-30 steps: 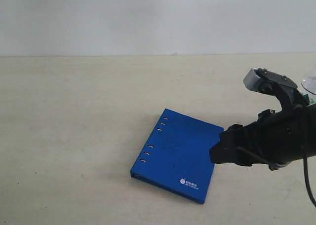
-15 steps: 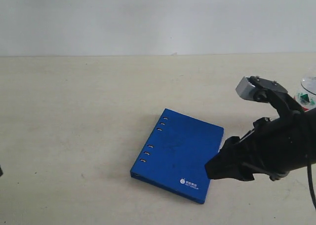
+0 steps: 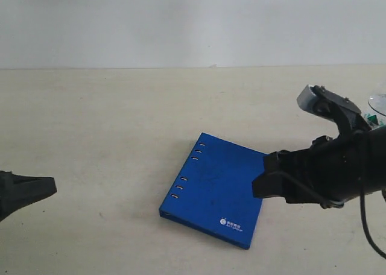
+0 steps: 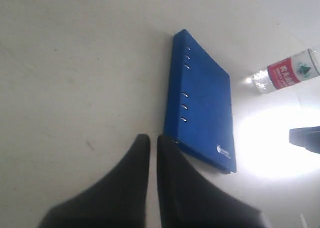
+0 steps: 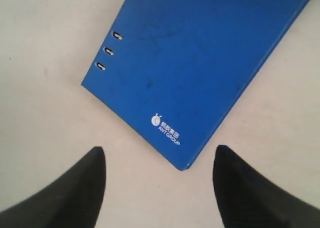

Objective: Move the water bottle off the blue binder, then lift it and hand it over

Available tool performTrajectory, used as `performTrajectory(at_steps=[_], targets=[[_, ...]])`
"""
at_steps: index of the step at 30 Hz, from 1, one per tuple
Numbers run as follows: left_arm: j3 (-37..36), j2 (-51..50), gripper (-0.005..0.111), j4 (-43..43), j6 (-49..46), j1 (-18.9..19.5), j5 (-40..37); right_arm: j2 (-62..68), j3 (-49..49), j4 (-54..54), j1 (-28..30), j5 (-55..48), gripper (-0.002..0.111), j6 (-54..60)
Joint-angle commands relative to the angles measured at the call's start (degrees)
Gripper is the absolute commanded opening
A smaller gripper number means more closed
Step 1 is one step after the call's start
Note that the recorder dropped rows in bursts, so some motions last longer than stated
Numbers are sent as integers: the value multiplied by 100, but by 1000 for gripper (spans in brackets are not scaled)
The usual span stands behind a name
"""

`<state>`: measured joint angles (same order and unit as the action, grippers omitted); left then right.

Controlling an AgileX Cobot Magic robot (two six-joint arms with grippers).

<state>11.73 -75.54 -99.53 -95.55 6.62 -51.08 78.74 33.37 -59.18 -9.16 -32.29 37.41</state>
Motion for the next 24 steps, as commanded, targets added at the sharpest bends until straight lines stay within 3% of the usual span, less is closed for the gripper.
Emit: performTrajectory(at_steps=[1, 8, 15, 19, 24], targets=[[314, -1040, 5, -41, -61, -365, -384, 685, -14, -174, 0, 90, 57, 256], [892, -2312, 5, -41, -61, -1714, -337, 1659, -14, -1741, 0, -839, 57, 2537], [1907, -2696, 5, -41, 288, -2809, 802, 1671, -14, -2344, 0, 216, 57, 3025], [2609, -2696, 5, -41, 606, -2917, 1620, 1684, -14, -2344, 0, 610, 57, 3360], [3342, -2934, 11, -41, 561, -2917, 1814, 1941, -14, -2425, 43, 743, 57, 3553]])
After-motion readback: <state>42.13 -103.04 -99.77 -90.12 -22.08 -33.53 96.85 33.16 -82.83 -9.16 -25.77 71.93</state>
